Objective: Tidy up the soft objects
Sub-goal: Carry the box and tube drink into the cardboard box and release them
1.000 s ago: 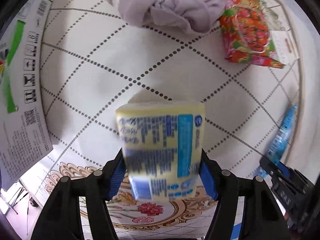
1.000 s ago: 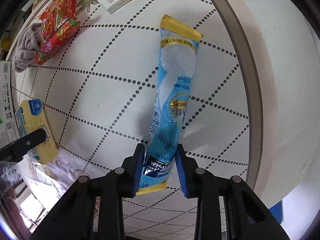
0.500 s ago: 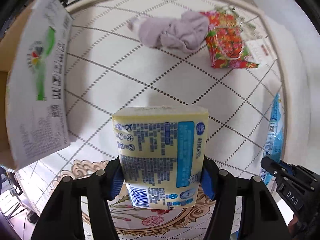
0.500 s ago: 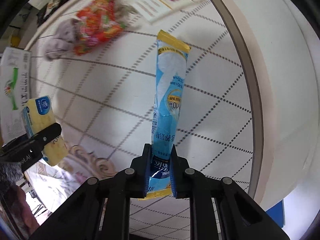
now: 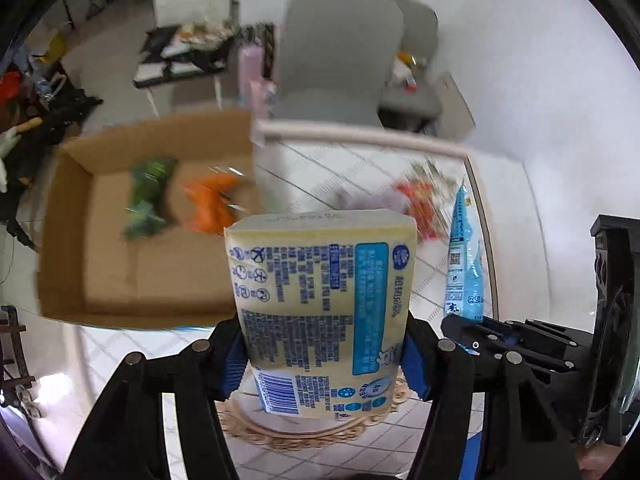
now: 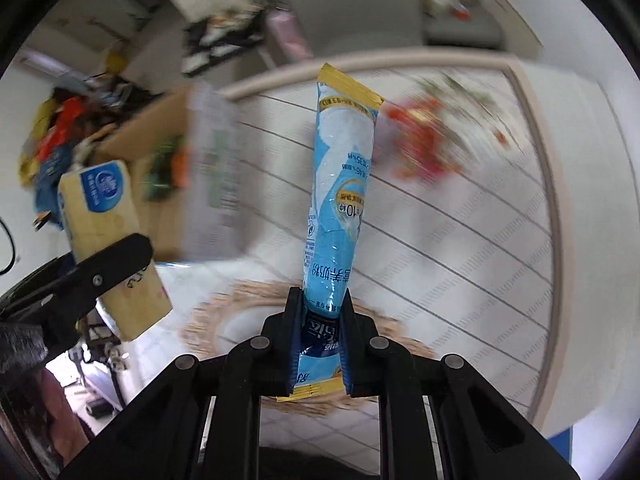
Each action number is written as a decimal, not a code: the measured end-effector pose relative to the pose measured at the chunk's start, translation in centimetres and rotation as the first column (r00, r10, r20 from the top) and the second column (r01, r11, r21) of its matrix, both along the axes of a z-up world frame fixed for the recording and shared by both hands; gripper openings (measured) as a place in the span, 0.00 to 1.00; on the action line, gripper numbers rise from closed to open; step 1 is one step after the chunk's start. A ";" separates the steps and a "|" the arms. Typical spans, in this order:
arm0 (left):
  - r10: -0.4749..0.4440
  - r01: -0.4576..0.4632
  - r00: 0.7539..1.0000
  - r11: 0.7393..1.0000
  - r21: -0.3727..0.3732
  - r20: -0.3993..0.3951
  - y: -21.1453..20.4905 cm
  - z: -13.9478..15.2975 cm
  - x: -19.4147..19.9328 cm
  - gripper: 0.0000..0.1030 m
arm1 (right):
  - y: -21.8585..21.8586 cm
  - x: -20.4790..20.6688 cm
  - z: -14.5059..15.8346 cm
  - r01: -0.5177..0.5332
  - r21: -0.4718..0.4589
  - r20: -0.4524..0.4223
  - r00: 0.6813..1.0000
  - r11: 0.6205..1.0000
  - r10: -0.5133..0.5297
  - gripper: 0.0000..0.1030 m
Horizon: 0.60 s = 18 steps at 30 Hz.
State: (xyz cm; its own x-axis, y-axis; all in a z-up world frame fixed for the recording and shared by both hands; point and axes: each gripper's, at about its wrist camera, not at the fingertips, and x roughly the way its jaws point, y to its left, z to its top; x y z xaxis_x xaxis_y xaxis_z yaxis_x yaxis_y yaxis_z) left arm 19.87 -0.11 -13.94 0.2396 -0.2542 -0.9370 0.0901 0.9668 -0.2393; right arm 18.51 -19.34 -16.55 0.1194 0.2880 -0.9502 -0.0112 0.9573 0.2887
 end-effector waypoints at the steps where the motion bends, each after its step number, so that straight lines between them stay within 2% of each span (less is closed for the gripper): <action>1: 0.011 -0.011 1.000 1.000 0.012 0.015 1.9 0.9 0.2 0.58 | 2.1 0.6 0.6 -0.021 0.010 0.016 1.000 1.000 0.021 0.17; 5: 0.065 -0.067 0.997 0.997 0.050 0.029 8.5 1.1 1.5 0.58 | 9.5 2.8 2.5 -0.109 0.044 0.054 0.993 0.993 0.107 0.17; 8: 0.108 -0.108 0.994 0.991 0.077 0.003 13.0 -0.6 3.2 0.58 | 14.9 5.1 2.0 -0.160 0.057 0.044 0.987 0.985 0.158 0.17; 13: 0.169 -0.161 0.983 0.981 0.107 -0.068 18.8 -4.9 6.7 0.58 | 22.1 9.0 -1.7 -0.204 0.063 -0.029 0.978 0.977 0.206 0.17; 18: 0.187 -0.168 0.969 0.978 0.127 -0.160 21.9 -10.8 10.9 0.58 | 25.7 12.5 -7.4 -0.203 0.005 -0.108 0.973 0.979 0.203 0.17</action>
